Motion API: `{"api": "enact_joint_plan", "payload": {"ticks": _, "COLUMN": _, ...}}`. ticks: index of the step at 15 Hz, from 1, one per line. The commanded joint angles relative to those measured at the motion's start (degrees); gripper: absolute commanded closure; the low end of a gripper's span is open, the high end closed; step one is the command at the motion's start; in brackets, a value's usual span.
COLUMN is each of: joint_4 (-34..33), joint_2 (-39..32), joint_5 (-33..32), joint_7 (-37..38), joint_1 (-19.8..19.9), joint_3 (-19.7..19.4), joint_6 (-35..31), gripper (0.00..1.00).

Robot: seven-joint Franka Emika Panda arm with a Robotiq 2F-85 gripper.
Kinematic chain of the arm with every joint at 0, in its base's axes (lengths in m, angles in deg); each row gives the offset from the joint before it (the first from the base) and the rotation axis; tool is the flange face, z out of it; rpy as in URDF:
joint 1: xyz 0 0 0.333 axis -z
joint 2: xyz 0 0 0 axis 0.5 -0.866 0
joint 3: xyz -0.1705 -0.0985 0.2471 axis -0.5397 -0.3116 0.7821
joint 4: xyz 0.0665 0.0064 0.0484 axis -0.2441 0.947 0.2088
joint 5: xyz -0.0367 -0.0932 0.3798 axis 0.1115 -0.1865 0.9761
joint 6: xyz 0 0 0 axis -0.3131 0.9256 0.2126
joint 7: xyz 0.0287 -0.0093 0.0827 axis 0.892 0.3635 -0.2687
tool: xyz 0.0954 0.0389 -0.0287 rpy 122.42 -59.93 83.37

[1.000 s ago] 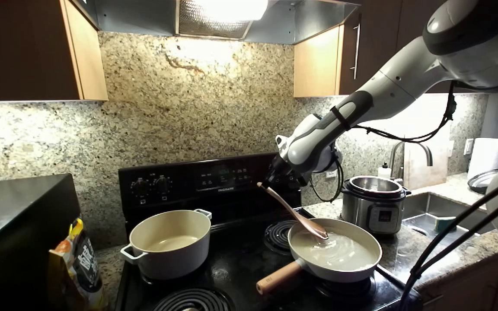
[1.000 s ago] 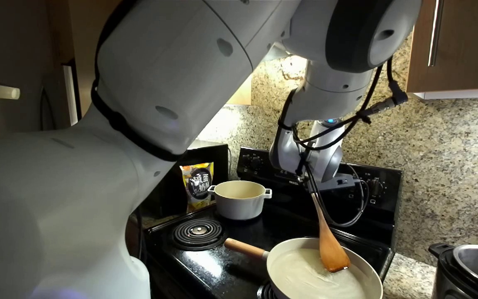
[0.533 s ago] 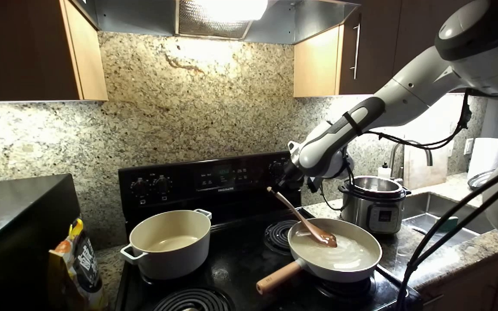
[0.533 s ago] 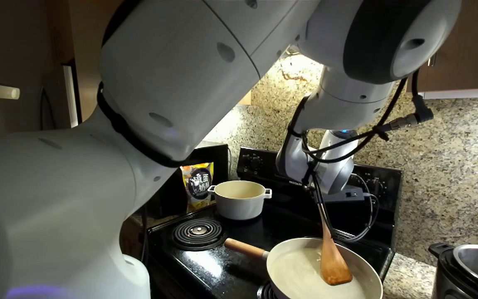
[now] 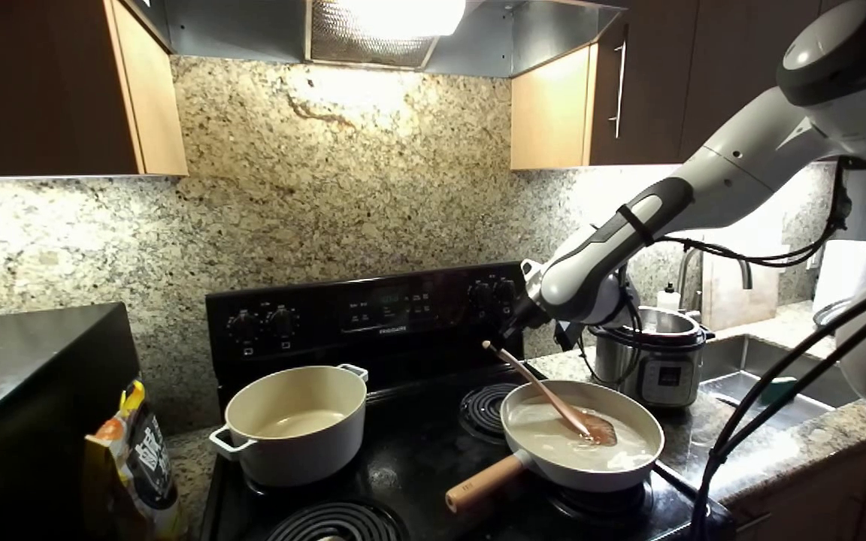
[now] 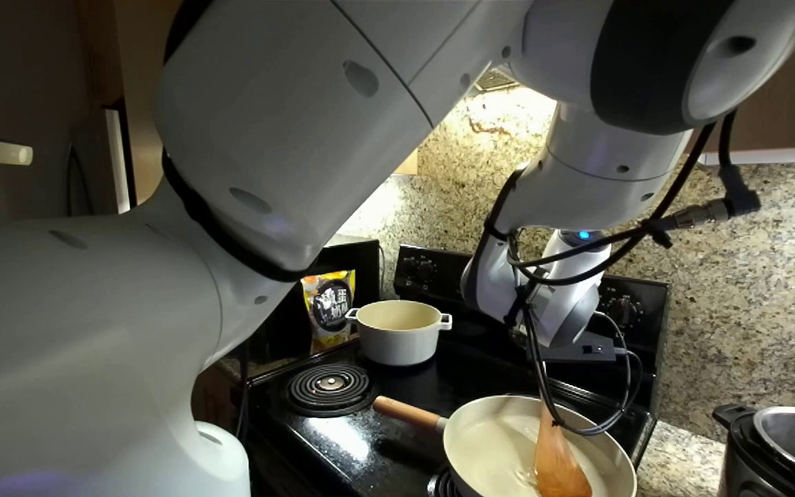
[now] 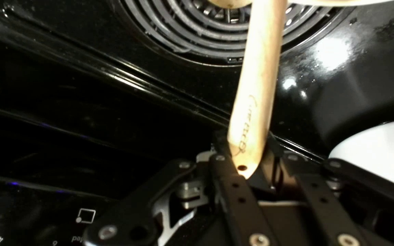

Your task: Stir the contents of the pan with the wooden spoon

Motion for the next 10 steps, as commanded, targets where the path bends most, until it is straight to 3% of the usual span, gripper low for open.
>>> {"api": "enact_joint_plan", "payload": {"ticks": 1, "joint_4": 3.1, "joint_2": -0.2, "joint_5": -0.5, "joint_7": -1.3, "joint_1": 2.0, "joint_3": 1.1, "joint_6": -0.5, "gripper": 0.90}}
{"api": "enact_joint_plan", "payload": {"ticks": 10, "joint_4": 3.7, "joint_2": -3.3, "joint_5": -1.3, "joint_7": -4.4, "joint_1": 1.3, "joint_3": 5.2, "joint_6": 2.8, "gripper": 0.90}}
